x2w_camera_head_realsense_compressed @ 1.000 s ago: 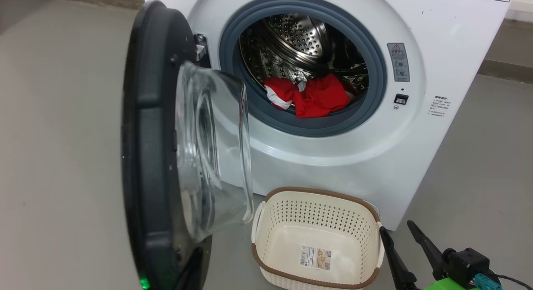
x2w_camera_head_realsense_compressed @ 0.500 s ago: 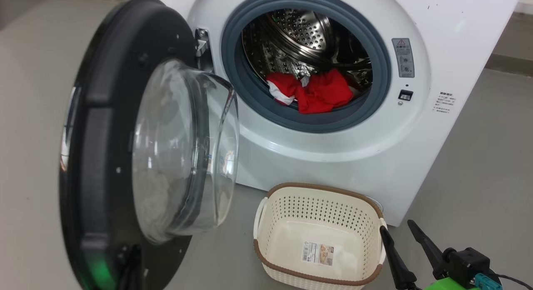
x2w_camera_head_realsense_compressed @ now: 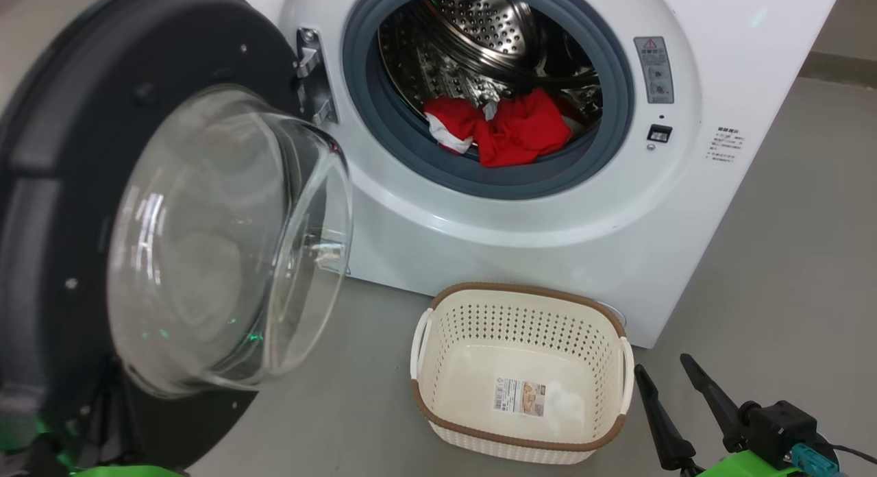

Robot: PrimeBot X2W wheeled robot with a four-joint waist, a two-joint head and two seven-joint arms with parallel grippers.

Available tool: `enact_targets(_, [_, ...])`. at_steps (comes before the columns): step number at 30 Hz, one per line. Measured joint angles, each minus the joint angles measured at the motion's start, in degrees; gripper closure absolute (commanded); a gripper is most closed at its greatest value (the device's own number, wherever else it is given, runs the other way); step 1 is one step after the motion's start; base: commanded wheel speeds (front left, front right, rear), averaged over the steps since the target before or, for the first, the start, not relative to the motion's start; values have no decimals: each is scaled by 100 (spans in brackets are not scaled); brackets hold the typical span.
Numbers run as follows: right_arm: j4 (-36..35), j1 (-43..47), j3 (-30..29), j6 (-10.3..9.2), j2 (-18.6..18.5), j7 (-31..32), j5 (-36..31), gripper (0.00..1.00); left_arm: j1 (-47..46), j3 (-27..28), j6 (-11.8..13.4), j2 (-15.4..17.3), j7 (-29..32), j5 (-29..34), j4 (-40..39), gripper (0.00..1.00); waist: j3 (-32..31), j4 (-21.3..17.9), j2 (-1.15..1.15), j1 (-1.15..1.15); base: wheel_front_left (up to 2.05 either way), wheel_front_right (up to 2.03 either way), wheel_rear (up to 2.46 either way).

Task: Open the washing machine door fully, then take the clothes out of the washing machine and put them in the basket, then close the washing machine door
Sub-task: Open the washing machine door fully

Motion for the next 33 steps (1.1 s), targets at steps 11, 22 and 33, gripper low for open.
enact_targets(11, [-54,-215,12,0,-90,-8,-7,0,-548,988,-63,13,-5,291,307,100,310,-138,0,0,0,0,0])
enact_targets(22, [-107,-438,-12,0,-200,-13,-16,0,-1333,1861,-159,134,-14,560,742,100,636,-293,0,0,0,0,0])
enact_targets(33, [-112,-439,-19,0,-219,-14,-23,0,-1684,2530,-296,223,-31,818,1120,100,754,-419,0,0,0,0,0])
